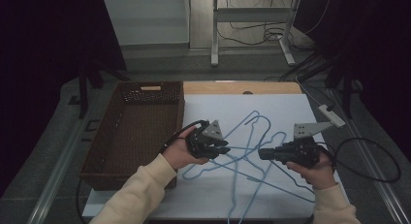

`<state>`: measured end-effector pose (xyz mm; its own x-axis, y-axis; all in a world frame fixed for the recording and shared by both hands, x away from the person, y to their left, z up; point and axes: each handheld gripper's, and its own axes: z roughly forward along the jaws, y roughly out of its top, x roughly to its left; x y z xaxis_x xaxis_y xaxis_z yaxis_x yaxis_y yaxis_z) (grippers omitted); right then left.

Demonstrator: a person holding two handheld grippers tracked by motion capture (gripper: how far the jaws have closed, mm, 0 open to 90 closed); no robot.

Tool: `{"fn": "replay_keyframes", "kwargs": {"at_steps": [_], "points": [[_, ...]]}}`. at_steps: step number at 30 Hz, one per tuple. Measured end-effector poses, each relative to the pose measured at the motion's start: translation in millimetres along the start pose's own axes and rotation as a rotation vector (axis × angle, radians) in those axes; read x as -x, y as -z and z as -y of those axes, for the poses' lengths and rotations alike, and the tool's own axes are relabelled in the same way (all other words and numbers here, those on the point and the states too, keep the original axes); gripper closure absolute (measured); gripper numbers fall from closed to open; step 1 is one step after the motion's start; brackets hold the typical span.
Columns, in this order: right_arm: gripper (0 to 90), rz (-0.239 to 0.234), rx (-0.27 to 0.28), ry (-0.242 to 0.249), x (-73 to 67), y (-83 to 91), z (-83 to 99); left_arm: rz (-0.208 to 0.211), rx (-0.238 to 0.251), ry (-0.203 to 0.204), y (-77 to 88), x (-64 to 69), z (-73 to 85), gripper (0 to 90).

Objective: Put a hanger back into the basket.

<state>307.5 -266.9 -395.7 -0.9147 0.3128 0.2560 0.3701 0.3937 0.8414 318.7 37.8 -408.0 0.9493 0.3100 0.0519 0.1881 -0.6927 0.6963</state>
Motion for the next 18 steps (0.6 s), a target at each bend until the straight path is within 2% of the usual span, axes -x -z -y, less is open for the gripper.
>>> {"fn": "replay_keyframes", "kwargs": {"at_steps": [3,7,8,12,15,18], "points": [[87.5,0.016,0.003,0.000,1.4,0.7,0.7,0.002,-0.002,-0.016,0.9,2.2,0.0,79.3],[86.1,0.067,0.023,-0.006,6.3,2.0,3.0,0.027,0.006,-0.034,3.9,8.3,-1.1,83.6],[85.0,0.083,0.029,-0.005,7.2,2.8,3.5,0.014,0.000,-0.038,5.2,10.3,-1.6,84.8],[72.1,0.139,0.081,-0.012,9.6,10.2,4.6,0.005,0.038,0.002,13.7,10.3,-0.5,86.1],[67.3,0.171,0.143,-0.011,8.5,16.6,4.2,-0.031,0.056,0.028,20.9,10.6,0.4,86.3],[57.6,0.212,0.188,-0.004,6.5,21.5,2.9,-0.063,0.072,0.070,27.4,8.6,2.5,86.3]]}}
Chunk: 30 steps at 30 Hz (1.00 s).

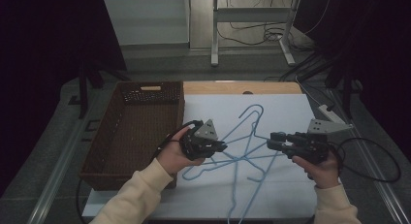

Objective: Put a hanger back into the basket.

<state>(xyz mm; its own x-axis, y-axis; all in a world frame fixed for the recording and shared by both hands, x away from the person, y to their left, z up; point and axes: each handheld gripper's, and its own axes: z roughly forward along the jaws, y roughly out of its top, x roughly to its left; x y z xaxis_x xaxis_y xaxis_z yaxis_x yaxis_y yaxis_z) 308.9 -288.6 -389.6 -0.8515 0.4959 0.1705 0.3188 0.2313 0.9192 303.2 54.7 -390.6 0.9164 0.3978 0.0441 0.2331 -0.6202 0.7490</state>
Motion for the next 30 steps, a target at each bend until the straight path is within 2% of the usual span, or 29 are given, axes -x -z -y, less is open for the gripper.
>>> {"fn": "replay_keyframes", "kwargs": {"at_steps": [5,10,13,17,23,30], "points": [[48.1,0.089,0.034,0.012,-1.7,4.1,-1.2,-0.025,0.067,0.045,12.3,-1.9,3.8,86.3],[41.3,0.149,0.057,0.007,-0.8,6.4,1.2,-0.060,0.097,0.094,24.4,-4.8,8.0,86.3],[37.9,0.190,0.045,0.018,-1.7,3.9,3.4,-0.096,0.117,0.114,31.3,-6.9,11.2,86.3],[36.5,0.205,0.030,0.027,-1.3,1.9,5.2,-0.132,0.157,0.125,41.9,-7.3,15.0,86.3],[35.9,0.223,0.003,0.023,1.4,-1.8,11.4,-0.159,0.189,0.160,58.7,-12.5,23.6,86.3],[36.0,0.246,-0.032,0.001,3.8,-11.9,28.8,-0.197,0.218,0.184,78.7,-16.5,34.8,86.3]]}}
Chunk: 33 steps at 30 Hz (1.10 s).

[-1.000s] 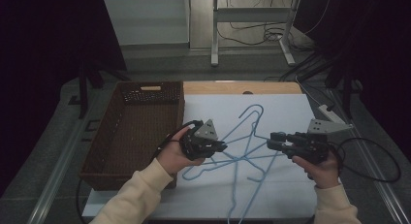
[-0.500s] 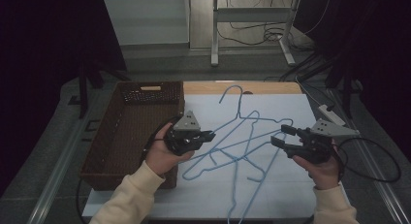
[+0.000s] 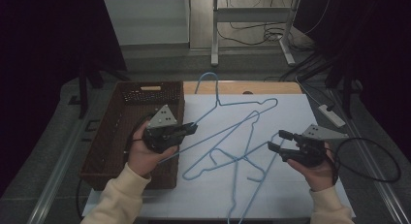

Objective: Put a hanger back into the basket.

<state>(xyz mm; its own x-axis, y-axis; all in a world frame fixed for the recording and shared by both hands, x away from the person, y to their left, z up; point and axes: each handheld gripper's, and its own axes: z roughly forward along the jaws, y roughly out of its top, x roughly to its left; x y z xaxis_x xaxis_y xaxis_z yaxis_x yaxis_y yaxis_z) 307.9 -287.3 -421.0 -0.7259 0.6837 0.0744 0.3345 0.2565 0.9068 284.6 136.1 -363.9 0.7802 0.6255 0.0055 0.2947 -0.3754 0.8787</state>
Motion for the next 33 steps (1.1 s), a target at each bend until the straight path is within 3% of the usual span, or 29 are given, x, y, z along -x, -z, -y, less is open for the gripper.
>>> {"fn": "replay_keyframes", "kwargs": {"at_steps": [12,25,33], "points": [[35.6,0.018,-0.044,-0.036,3.8,-6.6,28.8,-0.053,0.018,0.043,28.8,-16.7,15.9,86.3],[34.7,0.045,-0.069,-0.063,10.2,-5.5,40.2,-0.115,0.060,0.108,57.2,-35.3,44.3,86.3],[34.5,0.046,-0.074,-0.063,10.7,-7.4,42.4,-0.165,0.049,0.130,66.8,-45.5,57.7,86.3]]}}
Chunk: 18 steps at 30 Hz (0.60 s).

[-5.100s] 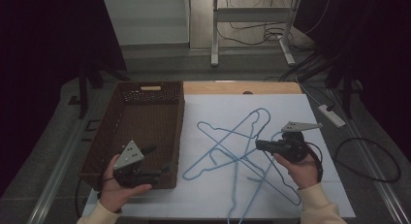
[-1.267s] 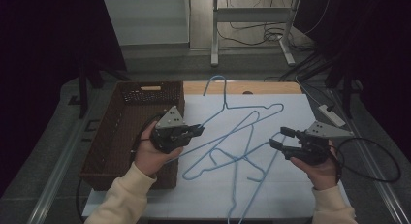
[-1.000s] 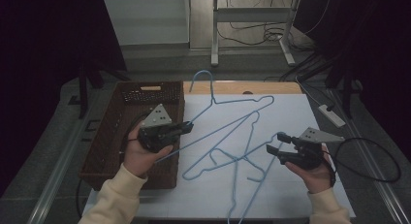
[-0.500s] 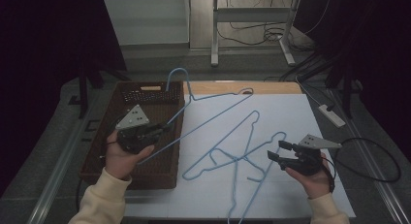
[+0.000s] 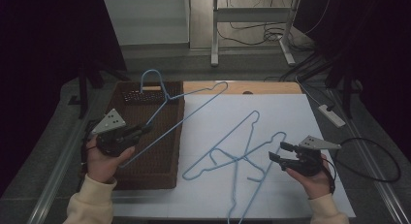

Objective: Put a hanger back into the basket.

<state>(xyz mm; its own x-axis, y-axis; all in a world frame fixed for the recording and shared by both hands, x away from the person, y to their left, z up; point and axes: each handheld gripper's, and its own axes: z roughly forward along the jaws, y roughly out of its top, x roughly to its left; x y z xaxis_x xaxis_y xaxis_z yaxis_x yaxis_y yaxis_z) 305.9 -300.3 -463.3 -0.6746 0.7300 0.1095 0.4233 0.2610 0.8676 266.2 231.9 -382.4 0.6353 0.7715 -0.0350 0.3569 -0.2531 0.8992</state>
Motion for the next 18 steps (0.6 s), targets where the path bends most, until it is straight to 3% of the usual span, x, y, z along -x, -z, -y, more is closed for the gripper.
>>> {"fn": "replay_keyframes", "kwargs": {"at_steps": [11,18], "points": [[33.9,0.000,-0.009,-0.003,0.4,-1.5,2.9,-0.065,0.008,0.018,16.8,-18.0,8.8,86.3],[33.3,0.006,-0.013,-0.005,1.3,-2.4,3.9,-0.102,0.014,0.046,32.0,-36.8,18.6,86.3]]}}
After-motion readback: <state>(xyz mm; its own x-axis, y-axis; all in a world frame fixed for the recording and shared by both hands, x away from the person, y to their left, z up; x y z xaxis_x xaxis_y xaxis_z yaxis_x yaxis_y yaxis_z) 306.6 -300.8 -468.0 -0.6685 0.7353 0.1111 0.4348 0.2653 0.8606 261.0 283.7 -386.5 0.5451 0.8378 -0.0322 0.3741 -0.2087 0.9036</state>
